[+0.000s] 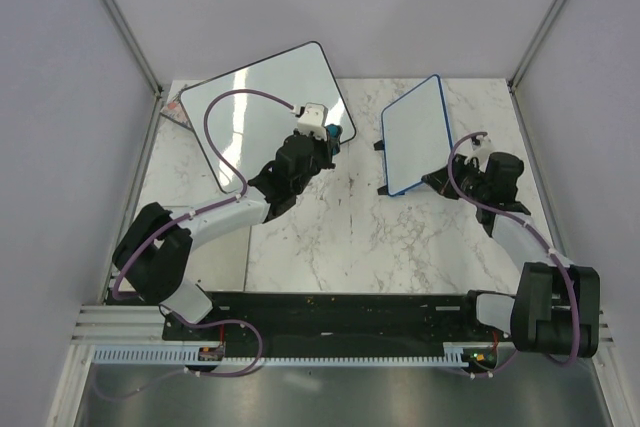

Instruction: Erase the whiteboard

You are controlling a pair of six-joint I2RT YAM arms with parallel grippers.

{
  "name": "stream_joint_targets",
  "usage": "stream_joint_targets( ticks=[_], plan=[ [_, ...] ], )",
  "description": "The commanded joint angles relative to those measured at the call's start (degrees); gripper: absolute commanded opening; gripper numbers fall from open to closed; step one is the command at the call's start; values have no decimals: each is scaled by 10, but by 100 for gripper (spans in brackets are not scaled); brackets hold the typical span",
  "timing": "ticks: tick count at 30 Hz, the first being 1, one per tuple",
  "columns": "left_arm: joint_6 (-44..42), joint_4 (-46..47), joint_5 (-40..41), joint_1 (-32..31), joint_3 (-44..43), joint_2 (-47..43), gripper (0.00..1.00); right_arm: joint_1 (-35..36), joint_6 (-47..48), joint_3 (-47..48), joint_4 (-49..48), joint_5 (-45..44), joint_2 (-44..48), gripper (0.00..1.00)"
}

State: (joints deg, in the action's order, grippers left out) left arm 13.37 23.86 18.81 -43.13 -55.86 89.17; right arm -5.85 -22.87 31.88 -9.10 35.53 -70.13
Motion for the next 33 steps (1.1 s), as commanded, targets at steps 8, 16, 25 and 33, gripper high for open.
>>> stream_joint_targets(
  ticks=[8,16,25,33],
  plan=[
    [8,1,-18,-2,26,-40,2,15,27,5,157,14,50,0],
    [8,-1,-20,-1,33,-49,2,15,35,9,207,45,68,0],
    [17,-3,-31,-1,34,-35,2,16,20,19,260,51,107,0],
    [23,-97,-50,-1,-13,-8,2,19,15,10,271,9,82,18]
  ],
)
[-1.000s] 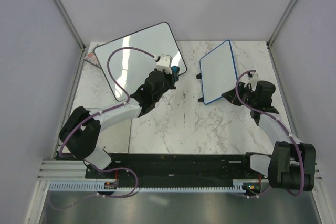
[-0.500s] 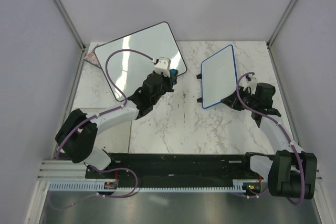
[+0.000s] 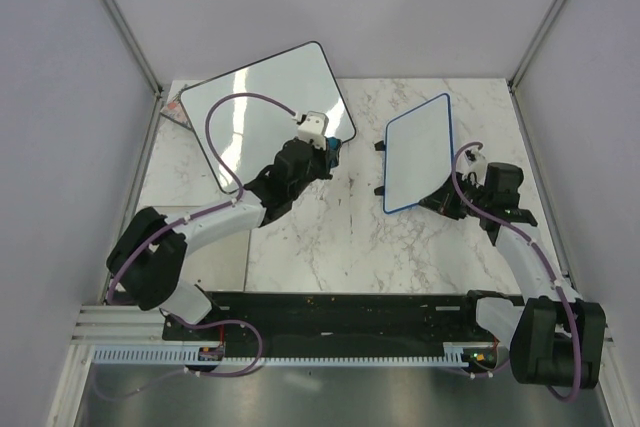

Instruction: Erase the whiteboard

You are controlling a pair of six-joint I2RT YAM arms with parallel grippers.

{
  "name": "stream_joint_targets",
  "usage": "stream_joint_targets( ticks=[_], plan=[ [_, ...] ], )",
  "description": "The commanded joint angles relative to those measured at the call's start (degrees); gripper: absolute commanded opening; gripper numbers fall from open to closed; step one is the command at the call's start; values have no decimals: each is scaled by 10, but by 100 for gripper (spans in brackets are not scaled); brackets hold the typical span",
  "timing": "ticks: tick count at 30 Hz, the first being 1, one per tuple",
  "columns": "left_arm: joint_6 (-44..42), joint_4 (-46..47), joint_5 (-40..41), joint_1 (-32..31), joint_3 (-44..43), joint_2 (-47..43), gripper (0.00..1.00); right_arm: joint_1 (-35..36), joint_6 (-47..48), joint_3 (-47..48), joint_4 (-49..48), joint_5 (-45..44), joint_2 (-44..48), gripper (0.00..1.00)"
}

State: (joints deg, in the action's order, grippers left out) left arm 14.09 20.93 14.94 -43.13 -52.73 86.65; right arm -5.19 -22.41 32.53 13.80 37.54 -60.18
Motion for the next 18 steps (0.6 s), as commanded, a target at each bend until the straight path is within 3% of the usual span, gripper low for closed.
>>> stream_joint_targets(
  ticks=[1,3,6,10,13,14,16,17,18],
  plan=[
    [18,-119,-11,-1,-54,24,2,12,11,3,43,-17,-18,19],
    [26,-167,-13,-2,-79,43,2,13,11,4,45,-33,-13,30],
    [38,-237,-27,-2,-96,69,2,13,11,4,45,-43,-10,37],
    [48,-304,-54,-1,-110,103,6,13,12,8,45,-50,-12,54],
    [49,-340,-70,-2,-116,127,19,13,13,8,46,-54,-4,63],
    [51,-356,-74,-2,-119,133,32,13,13,8,46,-54,2,63],
    [54,-363,-76,-1,-116,142,44,13,15,9,47,-56,12,64],
    [56,-363,-73,-1,-110,141,57,13,14,10,47,-55,16,65],
    [57,-363,-65,-1,-106,139,64,13,17,10,48,-55,20,66]
  ],
)
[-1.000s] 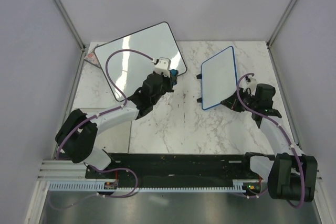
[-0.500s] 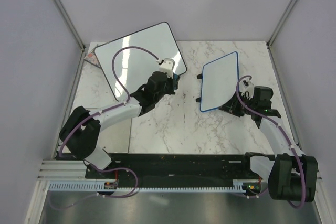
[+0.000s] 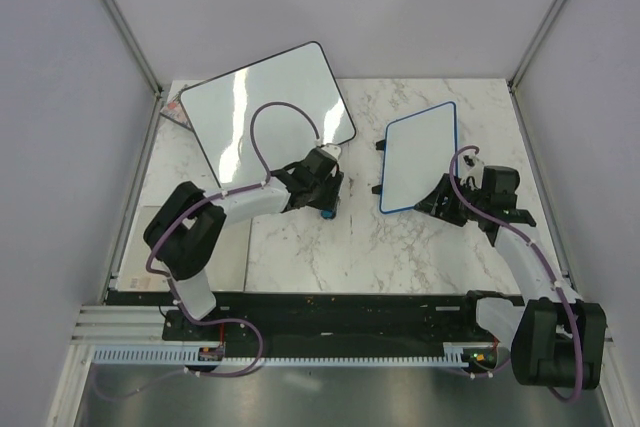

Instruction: Erase the whiteboard

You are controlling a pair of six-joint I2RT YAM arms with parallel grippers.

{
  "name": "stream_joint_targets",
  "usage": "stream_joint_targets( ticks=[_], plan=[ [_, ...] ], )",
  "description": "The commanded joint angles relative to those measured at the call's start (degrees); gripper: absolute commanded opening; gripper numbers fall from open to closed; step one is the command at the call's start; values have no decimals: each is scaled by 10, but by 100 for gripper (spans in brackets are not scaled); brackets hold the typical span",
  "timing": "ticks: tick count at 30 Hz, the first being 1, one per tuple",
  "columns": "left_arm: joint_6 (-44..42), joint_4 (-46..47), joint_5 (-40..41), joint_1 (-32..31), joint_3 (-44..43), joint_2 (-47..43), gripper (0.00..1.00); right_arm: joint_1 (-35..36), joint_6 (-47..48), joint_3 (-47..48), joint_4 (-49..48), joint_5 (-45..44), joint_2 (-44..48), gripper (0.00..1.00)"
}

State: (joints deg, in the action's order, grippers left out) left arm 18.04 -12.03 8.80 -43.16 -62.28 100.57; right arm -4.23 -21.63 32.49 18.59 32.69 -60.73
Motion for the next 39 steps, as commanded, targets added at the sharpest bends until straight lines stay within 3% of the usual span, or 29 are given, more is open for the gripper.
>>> stream_joint_targets(
  ticks=[1,5,8,14,16,19,23,33,37,39],
  plan=[
    [18,-33,0,-2,-8,-4,66,4,10,12,0,2,36,68],
    [13,-28,11,-2,-1,-29,80,4,4,15,0,8,75,76],
    [7,-11,31,-3,-1,-63,99,4,-3,18,6,2,96,78],
    [-10,41,-2,-3,2,-118,98,4,-23,12,18,1,141,78],
    [-8,48,-11,-4,4,-121,93,4,-29,13,29,2,165,78],
    [5,60,-35,-3,8,-112,77,4,-37,21,51,-5,189,79],
    [16,72,-73,-4,-6,-76,60,4,-40,10,68,-23,212,88],
    [30,75,-117,-4,-51,-17,38,4,-77,-45,69,-19,267,89],
    [38,74,-125,-5,-72,1,10,4,-120,-67,69,-49,335,85],
    [43,73,-131,-4,-83,17,4,4,-147,-72,70,-74,372,79]
  ],
)
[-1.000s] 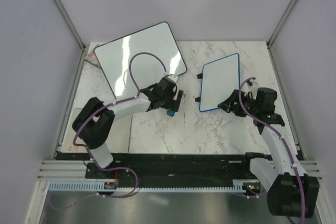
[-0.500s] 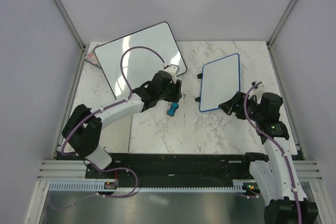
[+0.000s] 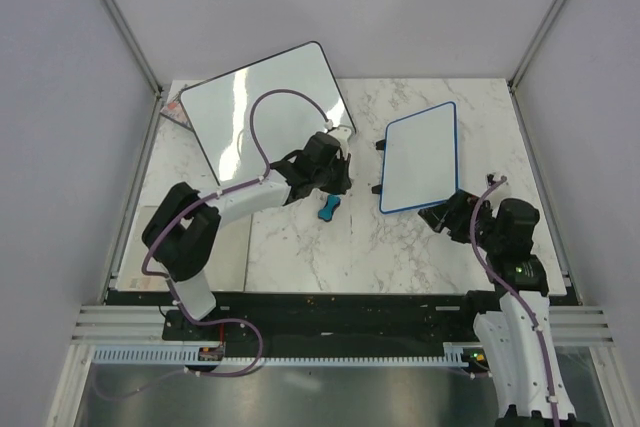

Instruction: Erase the whiteboard

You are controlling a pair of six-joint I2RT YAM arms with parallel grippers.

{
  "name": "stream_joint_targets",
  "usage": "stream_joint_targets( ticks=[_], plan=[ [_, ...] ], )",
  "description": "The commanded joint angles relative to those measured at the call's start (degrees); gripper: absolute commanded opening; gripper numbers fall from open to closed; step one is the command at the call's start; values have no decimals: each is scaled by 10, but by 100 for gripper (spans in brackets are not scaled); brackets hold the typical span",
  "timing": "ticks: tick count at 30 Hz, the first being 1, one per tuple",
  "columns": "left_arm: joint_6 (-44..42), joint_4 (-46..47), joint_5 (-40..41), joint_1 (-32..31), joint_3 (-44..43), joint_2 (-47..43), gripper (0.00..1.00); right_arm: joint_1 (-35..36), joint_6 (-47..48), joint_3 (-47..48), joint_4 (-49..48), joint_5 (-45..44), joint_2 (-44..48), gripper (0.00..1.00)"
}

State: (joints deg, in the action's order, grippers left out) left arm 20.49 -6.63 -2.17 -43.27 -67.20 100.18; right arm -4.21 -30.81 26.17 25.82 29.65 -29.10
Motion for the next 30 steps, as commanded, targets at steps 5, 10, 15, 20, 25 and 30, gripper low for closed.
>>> stream_joint_targets(
  ticks=[5,10,15,20,25,30],
  plan=[
    [33,16,-37,-3,-79,63,2,3,-83,-29,-9,-57,99,27],
    [45,0,-55,-3,-147,134,2,3,-66,-27,-22,-63,51,0],
    [52,-6,-50,-3,-199,194,2,3,-57,-9,-35,-64,28,0],
    [61,-23,-56,-2,-252,243,2,3,-55,6,-39,-55,39,0],
    [57,-72,-70,2,-317,294,2,3,-50,21,-39,-43,41,0],
    [58,-113,-78,4,-340,306,2,4,-48,34,-39,-31,44,0]
  ],
)
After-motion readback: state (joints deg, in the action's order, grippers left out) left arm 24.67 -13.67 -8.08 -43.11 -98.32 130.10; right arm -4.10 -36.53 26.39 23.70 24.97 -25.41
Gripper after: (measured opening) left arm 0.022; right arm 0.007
